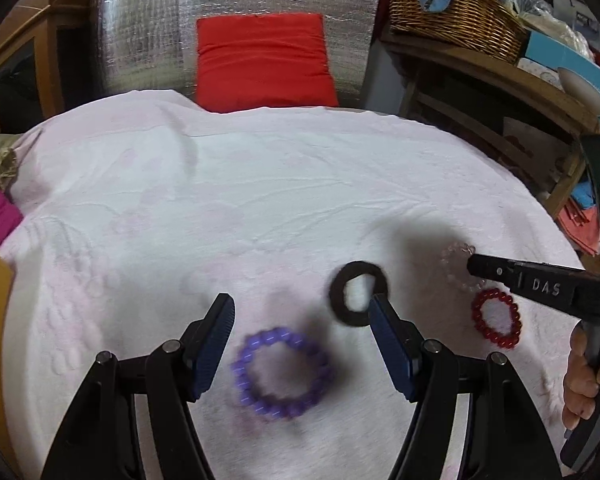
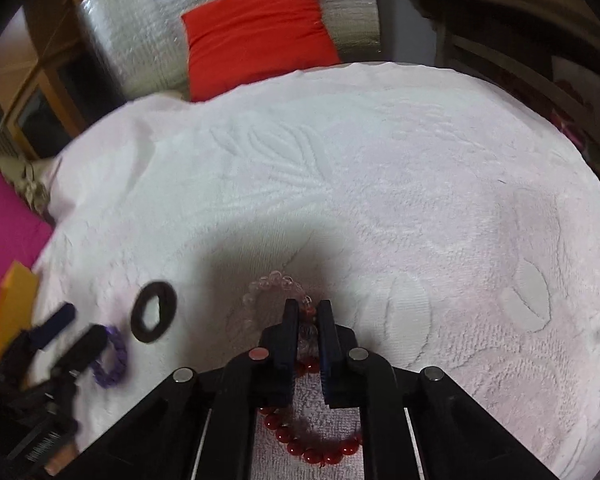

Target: Organize jewelry

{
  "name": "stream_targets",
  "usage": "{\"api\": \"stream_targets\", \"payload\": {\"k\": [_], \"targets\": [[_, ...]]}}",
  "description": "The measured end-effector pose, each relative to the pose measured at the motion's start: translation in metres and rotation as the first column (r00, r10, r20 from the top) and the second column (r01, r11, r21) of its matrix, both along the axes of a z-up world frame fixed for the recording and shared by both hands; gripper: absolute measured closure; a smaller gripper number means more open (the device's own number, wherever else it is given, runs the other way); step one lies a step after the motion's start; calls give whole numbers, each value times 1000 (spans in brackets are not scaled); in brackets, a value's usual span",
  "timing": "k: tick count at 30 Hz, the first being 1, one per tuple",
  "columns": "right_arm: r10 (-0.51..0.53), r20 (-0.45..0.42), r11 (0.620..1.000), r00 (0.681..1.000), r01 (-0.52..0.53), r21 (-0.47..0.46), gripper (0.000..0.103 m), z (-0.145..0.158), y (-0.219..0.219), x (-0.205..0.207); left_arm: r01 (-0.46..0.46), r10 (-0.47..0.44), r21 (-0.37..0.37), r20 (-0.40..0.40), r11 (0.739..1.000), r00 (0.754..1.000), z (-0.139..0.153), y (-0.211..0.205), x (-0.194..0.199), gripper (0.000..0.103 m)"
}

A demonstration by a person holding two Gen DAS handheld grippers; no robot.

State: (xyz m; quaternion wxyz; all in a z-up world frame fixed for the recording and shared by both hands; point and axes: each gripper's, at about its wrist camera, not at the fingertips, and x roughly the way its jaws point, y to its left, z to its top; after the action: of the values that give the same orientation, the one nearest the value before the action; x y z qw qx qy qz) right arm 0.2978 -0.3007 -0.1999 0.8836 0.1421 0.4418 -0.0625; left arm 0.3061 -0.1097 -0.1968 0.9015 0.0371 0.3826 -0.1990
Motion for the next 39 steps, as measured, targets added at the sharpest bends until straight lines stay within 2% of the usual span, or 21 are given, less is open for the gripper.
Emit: {"api": "stream_targets", "payload": {"k": [6, 10, 11, 12, 13, 15, 17, 21, 26, 31, 39], "targets": [[-27, 44, 998, 999, 24, 53, 93, 10, -3, 0, 61, -61, 11, -18, 998, 998, -5, -30, 8, 33], [-48, 64, 995, 997, 43, 89, 93, 13, -7, -1, 47, -45, 24, -66, 999, 997, -18, -32, 19, 33], [-52, 67, 994, 996, 45, 102, 93, 12, -8, -1, 45, -43, 26, -72, 999, 997, -20, -32, 21, 38], [-53, 68, 994, 996, 45, 104, 93, 12, -9, -3, 43, -41, 33, -69, 999, 997, -21, -33, 22, 50], [-53, 69, 994, 996, 46, 100, 93, 12, -9, -3, 49, -46, 41, -62, 998, 997, -21, -34, 21, 57], [-57, 74, 994, 996, 49, 101, 93, 12, -9, -4, 70, -68, 35, -58, 997, 996, -20, -34, 19, 82], [-60, 81, 992, 995, 51, 114, 93, 13, -10, -3, 81, -79, 42, -56, 996, 995, -18, -33, 17, 89], [-52, 107, 989, 993, 36, 141, 93, 17, -9, -5, 70, -69, 22, -45, 997, 997, -8, -25, 12, 92], [-26, 156, 987, 987, 0, 162, 93, 28, 2, -12, 35, -35, -14, 16, 999, 999, 20, -6, -1, 92], [27, 189, 981, 982, -63, 185, 93, 34, 28, -16, -55, 58, -42, 72, 998, 996, 47, 33, -18, 92], [127, 224, 963, 966, -174, 205, 93, 39, 87, -19, -195, 197, -33, 93, 980, 976, 58, 95, -41, 92]]}}
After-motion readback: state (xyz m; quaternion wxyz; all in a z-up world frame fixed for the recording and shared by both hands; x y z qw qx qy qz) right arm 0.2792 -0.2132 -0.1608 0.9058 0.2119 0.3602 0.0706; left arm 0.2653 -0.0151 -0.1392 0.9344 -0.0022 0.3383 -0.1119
